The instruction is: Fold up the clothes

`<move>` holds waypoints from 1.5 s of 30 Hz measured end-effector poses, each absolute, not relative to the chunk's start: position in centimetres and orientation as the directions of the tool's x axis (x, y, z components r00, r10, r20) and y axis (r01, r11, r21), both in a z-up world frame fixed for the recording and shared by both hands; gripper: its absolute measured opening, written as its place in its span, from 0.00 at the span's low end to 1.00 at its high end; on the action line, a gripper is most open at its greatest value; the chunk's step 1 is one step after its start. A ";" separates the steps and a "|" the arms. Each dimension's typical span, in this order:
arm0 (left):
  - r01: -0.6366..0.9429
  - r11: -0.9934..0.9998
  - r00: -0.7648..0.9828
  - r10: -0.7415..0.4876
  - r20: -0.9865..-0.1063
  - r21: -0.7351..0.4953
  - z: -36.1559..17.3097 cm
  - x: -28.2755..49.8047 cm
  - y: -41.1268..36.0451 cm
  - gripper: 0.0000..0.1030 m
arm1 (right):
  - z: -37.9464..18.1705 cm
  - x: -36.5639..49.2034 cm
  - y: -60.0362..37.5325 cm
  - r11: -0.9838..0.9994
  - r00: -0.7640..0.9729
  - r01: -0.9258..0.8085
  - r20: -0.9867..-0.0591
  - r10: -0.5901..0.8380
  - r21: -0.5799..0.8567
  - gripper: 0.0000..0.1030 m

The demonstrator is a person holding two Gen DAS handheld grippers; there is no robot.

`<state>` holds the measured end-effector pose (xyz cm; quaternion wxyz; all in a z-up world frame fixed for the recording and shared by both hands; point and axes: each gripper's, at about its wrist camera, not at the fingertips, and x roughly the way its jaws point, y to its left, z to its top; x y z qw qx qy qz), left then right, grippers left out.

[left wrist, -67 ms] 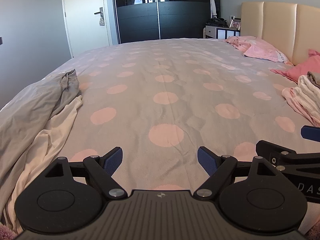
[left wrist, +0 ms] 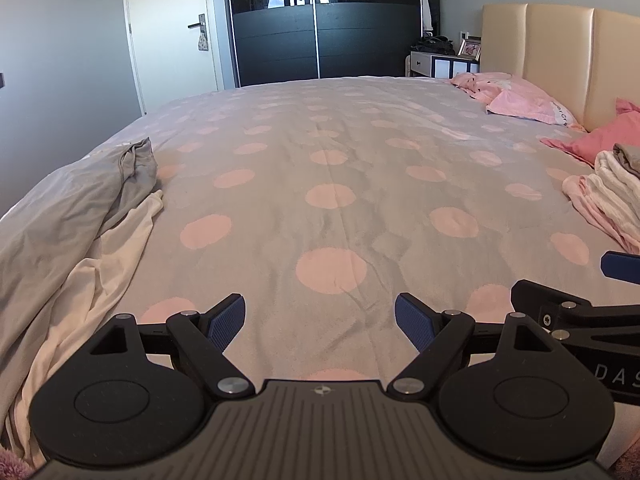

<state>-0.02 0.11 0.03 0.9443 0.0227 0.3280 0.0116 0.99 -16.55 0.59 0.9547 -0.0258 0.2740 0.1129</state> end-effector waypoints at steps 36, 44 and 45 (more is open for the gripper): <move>0.010 1.000 0.801 0.009 -0.598 0.029 0.7 -0.4 -0.5 0.79 | 1.1 0.7 -17.3 0.995 0.850 -0.098 -0.522 0.070 -0.026 0.93; 0.016 1.000 0.792 -0.007 -0.611 0.009 0.5 -0.2 -0.2 0.76 | 1.1 0.9 -17.3 0.994 0.835 -0.111 -0.543 0.088 -0.010 0.93; 0.015 1.000 0.792 -0.009 -0.610 0.006 0.5 -0.2 -0.1 0.76 | 1.0 0.9 -17.4 0.994 0.831 -0.113 -0.549 0.093 -0.002 0.93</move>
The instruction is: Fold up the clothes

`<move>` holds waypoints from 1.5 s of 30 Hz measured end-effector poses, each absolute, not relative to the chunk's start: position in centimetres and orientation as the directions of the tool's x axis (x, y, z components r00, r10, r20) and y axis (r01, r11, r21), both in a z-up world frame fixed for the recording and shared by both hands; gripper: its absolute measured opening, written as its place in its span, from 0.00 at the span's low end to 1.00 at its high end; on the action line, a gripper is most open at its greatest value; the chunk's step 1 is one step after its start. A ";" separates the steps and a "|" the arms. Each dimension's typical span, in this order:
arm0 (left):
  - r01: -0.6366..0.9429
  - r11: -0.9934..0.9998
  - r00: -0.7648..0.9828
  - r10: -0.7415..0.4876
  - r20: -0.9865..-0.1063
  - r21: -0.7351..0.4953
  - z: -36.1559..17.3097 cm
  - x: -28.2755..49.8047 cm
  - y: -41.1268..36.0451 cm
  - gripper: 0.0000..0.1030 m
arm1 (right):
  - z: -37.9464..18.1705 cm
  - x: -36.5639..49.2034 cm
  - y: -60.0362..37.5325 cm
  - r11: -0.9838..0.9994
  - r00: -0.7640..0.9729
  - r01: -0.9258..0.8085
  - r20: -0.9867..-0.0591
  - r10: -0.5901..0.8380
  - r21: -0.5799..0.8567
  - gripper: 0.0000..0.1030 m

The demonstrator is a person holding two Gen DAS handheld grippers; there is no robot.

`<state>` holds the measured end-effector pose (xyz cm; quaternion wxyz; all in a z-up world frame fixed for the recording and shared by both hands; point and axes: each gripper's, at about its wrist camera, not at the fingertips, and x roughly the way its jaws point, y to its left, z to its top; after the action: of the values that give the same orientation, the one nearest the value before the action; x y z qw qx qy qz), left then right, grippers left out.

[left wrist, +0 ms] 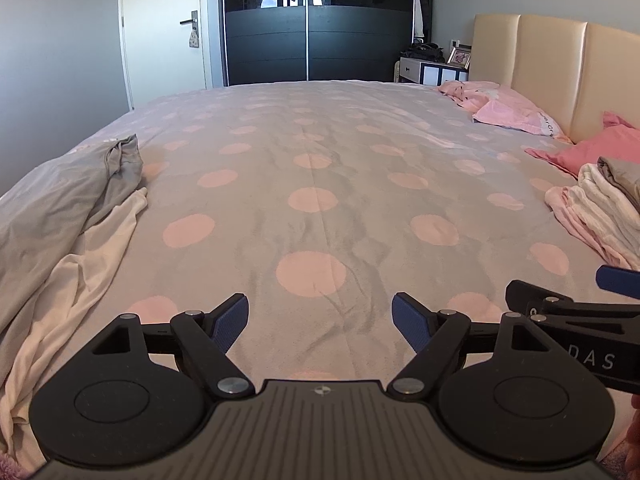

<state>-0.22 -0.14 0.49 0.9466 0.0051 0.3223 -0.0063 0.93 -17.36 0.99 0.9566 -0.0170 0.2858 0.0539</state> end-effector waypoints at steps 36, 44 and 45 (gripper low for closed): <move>-0.016 0.999 0.774 0.032 -0.632 0.030 0.4 -1.0 0.9 0.76 | 1.7 -0.3 -15.8 0.984 0.833 -0.175 -0.535 0.139 -0.017 0.93; -0.141 0.988 0.728 0.143 -0.671 0.058 0.6 -0.1 7.3 0.67 | 2.0 -0.7 -14.8 0.978 0.816 -0.203 -0.561 0.140 -0.051 0.93; -0.169 0.984 0.719 0.166 -0.675 0.061 0.7 0.2 8.5 0.66 | 1.9 -0.5 -14.6 0.976 0.813 -0.210 -0.565 0.143 -0.055 0.93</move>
<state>0.19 8.52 0.71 0.9271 -0.0024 0.3638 0.0903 -0.53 -14.56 1.93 0.9503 -0.0575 0.2915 0.0928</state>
